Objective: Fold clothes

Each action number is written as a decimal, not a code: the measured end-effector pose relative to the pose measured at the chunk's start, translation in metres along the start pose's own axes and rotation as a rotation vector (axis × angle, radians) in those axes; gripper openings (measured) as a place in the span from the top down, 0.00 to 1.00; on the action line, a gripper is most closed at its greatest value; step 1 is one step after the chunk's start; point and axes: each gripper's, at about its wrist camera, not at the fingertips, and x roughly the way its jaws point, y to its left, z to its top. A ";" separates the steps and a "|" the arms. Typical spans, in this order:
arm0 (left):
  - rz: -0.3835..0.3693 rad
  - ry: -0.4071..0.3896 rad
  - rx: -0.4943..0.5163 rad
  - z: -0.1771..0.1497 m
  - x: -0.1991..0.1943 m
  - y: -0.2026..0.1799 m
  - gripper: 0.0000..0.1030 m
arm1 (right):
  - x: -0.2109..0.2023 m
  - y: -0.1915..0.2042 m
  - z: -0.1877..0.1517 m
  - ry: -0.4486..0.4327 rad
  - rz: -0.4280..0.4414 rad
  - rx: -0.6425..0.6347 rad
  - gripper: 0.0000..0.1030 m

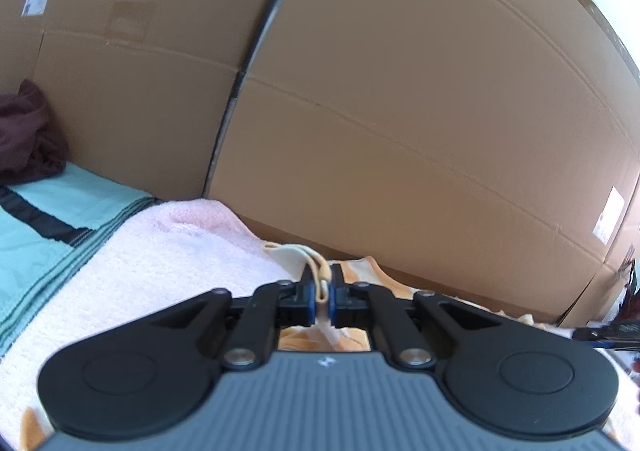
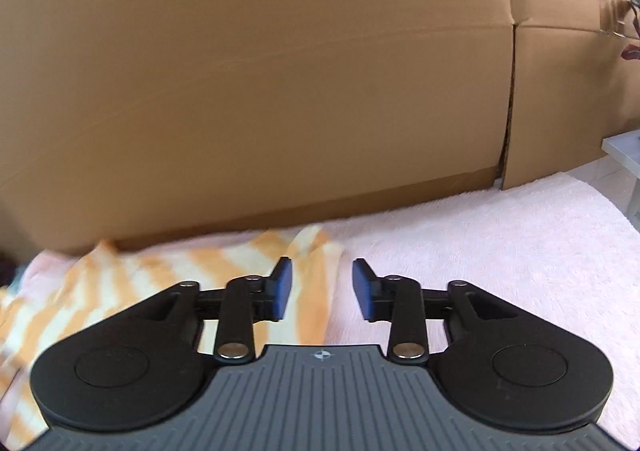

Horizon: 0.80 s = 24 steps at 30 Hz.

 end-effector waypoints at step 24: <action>0.023 -0.145 0.095 0.067 -0.035 -0.033 0.99 | -0.006 0.024 -0.058 0.074 0.282 0.469 0.92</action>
